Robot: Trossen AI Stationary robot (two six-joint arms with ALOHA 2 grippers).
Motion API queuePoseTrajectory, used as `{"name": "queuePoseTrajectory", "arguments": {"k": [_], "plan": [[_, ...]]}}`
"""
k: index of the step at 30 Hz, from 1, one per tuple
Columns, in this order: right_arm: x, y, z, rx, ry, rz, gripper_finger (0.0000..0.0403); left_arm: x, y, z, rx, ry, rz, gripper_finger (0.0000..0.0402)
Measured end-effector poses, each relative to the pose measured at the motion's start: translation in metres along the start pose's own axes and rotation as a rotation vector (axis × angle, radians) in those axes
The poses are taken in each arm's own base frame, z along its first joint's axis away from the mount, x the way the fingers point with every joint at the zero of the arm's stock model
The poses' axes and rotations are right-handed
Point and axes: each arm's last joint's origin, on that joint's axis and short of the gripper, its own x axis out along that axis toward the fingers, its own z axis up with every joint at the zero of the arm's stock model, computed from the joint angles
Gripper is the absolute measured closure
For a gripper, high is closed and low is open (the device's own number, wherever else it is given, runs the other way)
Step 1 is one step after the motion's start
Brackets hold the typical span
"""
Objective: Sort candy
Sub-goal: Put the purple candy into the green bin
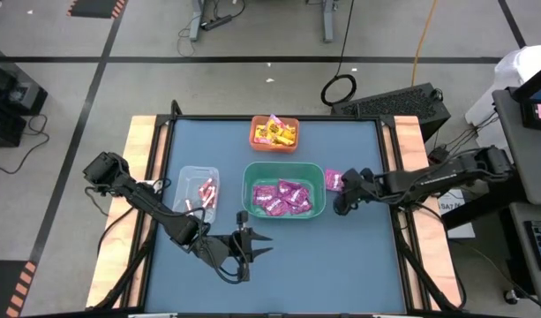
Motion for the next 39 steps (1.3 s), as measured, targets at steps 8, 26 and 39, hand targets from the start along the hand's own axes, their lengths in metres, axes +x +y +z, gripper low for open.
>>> {"name": "queuePoseTrajectory", "arguments": {"k": [8,26,39], "plan": [[0.007,0.007,-0.008,-0.056,-0.087,-0.117,0.0173,0.0,0.0,0.0,-0.001,-0.001,0.0,0.029],[0.028,0.015,-0.016,-0.147,-0.058,-0.178,0.0294,0.0,0.0,0.0,0.001,-0.001,-0.001,0.029],[0.023,0.016,-0.02,-0.198,-0.006,-0.132,0.0401,0.0,0.0,0.0,0.002,-0.001,-0.002,0.029]]}}
